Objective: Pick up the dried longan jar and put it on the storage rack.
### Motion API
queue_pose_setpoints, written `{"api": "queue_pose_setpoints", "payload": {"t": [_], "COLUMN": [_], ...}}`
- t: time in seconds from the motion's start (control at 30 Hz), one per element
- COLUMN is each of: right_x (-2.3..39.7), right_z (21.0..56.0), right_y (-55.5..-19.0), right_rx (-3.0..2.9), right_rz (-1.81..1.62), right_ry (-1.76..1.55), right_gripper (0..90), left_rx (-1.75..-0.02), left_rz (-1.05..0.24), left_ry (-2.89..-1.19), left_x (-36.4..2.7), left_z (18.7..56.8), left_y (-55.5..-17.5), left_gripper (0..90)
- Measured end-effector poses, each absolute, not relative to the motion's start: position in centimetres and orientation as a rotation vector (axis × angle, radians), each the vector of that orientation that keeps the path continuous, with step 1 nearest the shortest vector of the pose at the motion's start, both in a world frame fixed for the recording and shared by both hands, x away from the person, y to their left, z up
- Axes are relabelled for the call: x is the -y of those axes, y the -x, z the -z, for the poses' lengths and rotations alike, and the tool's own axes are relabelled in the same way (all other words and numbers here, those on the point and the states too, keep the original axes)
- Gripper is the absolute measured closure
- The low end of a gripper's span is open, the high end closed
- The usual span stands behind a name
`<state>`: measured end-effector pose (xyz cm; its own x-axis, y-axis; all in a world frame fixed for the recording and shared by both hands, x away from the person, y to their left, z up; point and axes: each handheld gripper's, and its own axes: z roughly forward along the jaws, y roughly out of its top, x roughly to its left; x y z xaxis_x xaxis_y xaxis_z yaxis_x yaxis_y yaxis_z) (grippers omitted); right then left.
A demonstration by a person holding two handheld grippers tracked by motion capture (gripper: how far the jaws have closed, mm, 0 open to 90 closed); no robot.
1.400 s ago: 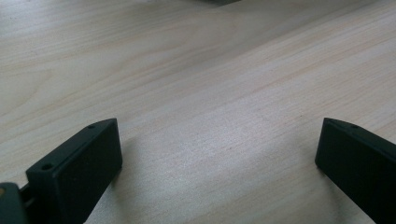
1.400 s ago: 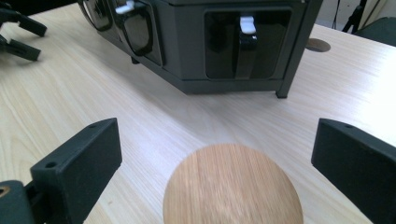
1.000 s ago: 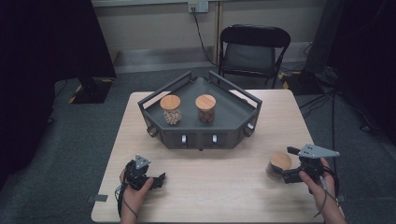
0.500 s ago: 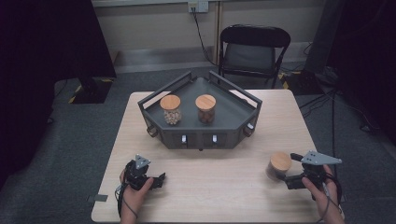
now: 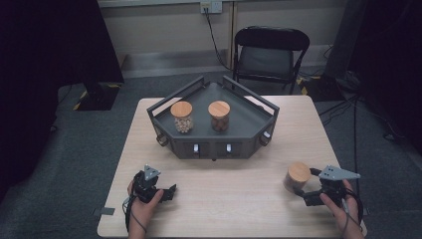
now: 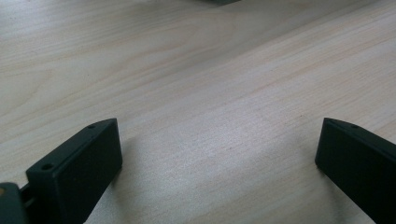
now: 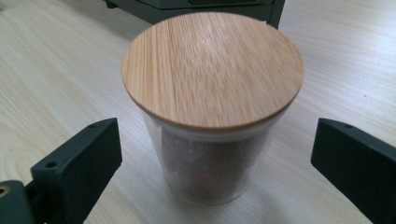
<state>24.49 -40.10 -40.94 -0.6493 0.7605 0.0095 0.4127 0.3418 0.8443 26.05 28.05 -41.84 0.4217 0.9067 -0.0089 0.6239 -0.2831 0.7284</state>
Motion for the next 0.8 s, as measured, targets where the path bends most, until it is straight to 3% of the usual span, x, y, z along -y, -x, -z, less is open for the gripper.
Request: {"api": "queue_pose_setpoints", "payload": {"t": [0.8], "right_x": [39.75], "right_z": [41.90], "right_y": [-24.58], "right_rx": [-2.278], "right_rz": [-1.125], "right_ry": [-1.078], "right_gripper": [1.4], "left_rx": [-1.291], "left_rz": [-0.547], "left_ry": [-2.015], "left_x": [-28.05], "left_z": [41.84], "left_y": [-26.05], "left_gripper": [0.2]}}
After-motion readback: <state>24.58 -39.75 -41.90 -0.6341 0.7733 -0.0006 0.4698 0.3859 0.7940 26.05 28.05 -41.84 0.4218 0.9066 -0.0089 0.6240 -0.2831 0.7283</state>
